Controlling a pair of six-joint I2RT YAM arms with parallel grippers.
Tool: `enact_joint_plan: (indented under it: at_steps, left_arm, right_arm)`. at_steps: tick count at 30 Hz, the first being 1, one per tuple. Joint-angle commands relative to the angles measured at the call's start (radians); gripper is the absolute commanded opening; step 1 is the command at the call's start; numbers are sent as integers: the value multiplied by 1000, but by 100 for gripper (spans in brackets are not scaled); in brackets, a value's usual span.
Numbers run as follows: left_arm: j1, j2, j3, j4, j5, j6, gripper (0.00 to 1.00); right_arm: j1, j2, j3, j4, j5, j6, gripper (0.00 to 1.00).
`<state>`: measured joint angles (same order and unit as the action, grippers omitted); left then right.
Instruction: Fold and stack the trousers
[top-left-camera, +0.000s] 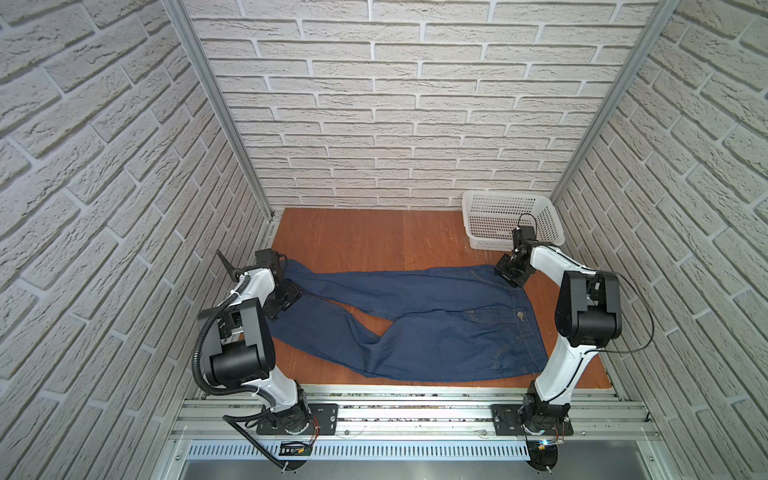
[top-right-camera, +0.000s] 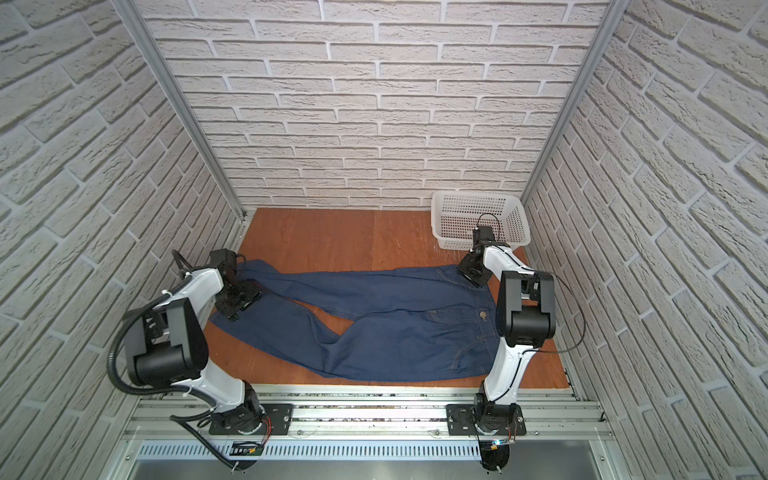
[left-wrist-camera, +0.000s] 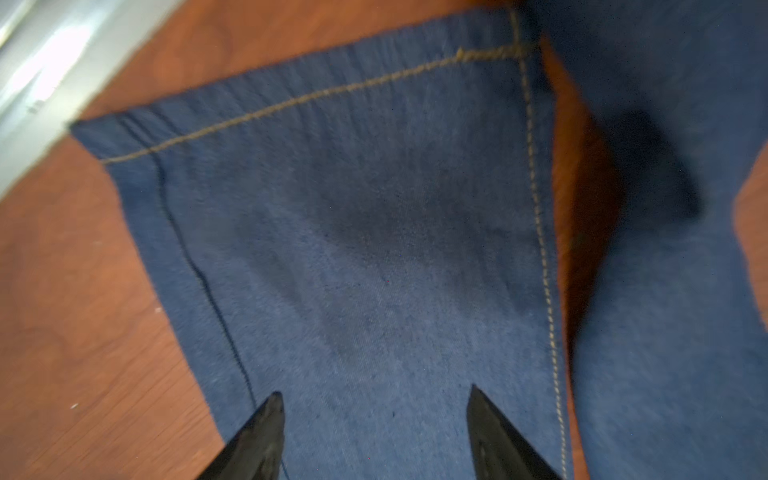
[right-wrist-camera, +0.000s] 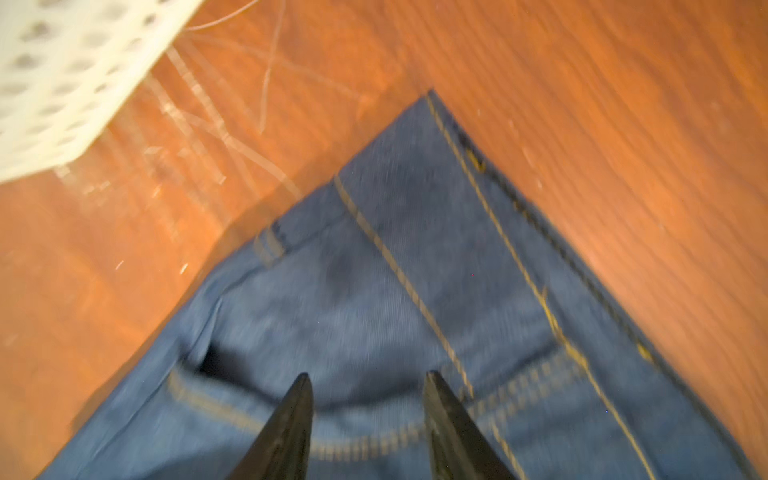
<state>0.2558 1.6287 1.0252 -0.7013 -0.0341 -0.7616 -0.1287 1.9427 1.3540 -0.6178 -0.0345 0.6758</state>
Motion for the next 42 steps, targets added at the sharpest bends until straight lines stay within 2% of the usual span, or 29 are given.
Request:
enact_joint_plan:
  at_steps: [1,6,13,21,24,30,38,42]
  left_arm:
    - [35,12,-34,22,20,-10,65]
    - [104,-3,-102,39,3,-28,65]
    - [225,-77,-152,35,-21,-40,62]
    - [253,-85,-145,21,-3,-36,63]
    - [252,-110,-150,20,25,-35,64]
    - [237,-248,-151,-50,52,-20,74]
    - [261,-413,-185,-139,-58,-49,88]
    - [284,-389,-202,-98,-93,-59,89]
  right_arm:
    - [4,53,20,6,46,29,43]
    - [-14,96,9,12,95,57,42]
    - [-87,75,-16,3,148,84,43]
    - [-108,42,8,-21,113,59,45]
    - [-101,-33,-1,-29,62,49,46]
    - [-37,-239,-67,-106,95,34,50]
    - [35,-433,-275,-107,75,69,50]
    - [54,-465,-321,-108,61,53,50]
